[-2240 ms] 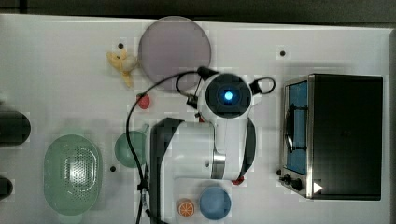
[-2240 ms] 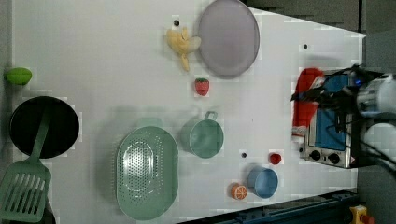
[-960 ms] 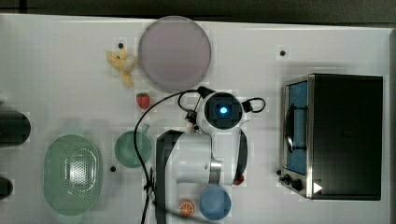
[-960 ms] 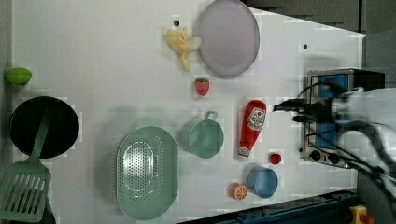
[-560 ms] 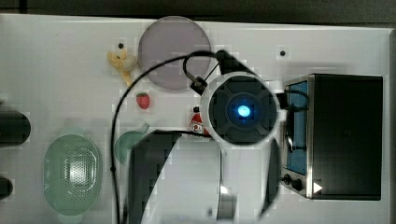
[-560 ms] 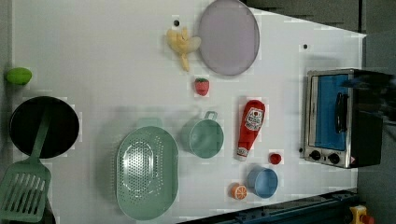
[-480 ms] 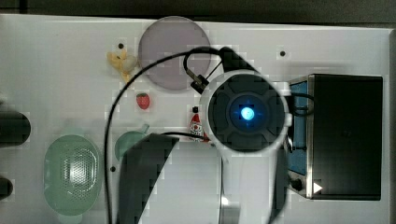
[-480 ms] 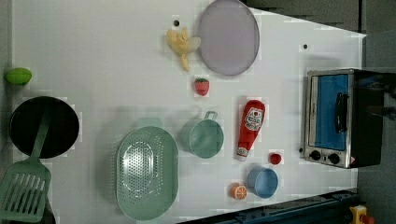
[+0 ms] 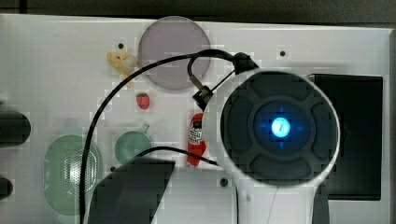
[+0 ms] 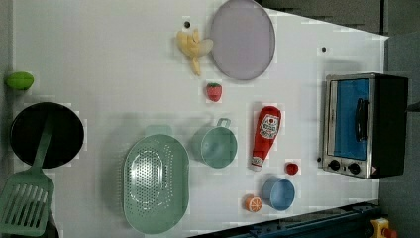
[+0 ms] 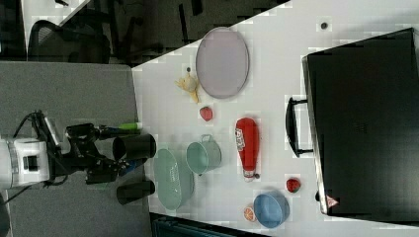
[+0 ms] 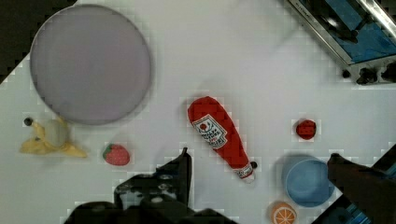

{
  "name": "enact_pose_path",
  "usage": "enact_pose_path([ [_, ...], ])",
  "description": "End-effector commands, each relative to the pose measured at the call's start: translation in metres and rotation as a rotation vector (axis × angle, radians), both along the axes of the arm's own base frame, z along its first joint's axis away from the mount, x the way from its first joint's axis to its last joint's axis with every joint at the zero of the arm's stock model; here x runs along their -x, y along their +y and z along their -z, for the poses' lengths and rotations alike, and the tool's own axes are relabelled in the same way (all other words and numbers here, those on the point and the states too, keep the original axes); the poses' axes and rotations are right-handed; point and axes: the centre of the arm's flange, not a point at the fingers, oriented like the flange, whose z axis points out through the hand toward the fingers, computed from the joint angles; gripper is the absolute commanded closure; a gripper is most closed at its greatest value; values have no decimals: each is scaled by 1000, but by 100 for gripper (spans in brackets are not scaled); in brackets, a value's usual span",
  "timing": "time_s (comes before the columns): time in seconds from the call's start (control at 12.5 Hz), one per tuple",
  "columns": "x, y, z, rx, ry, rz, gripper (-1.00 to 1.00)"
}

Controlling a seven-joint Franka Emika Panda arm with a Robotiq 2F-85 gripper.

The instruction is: Pick ketchup from plate and place it on table.

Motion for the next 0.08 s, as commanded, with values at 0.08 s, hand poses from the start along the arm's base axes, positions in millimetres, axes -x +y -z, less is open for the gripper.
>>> enact_pose_path([
  [0.08,-12,2,16,-5,45,65,-100],
])
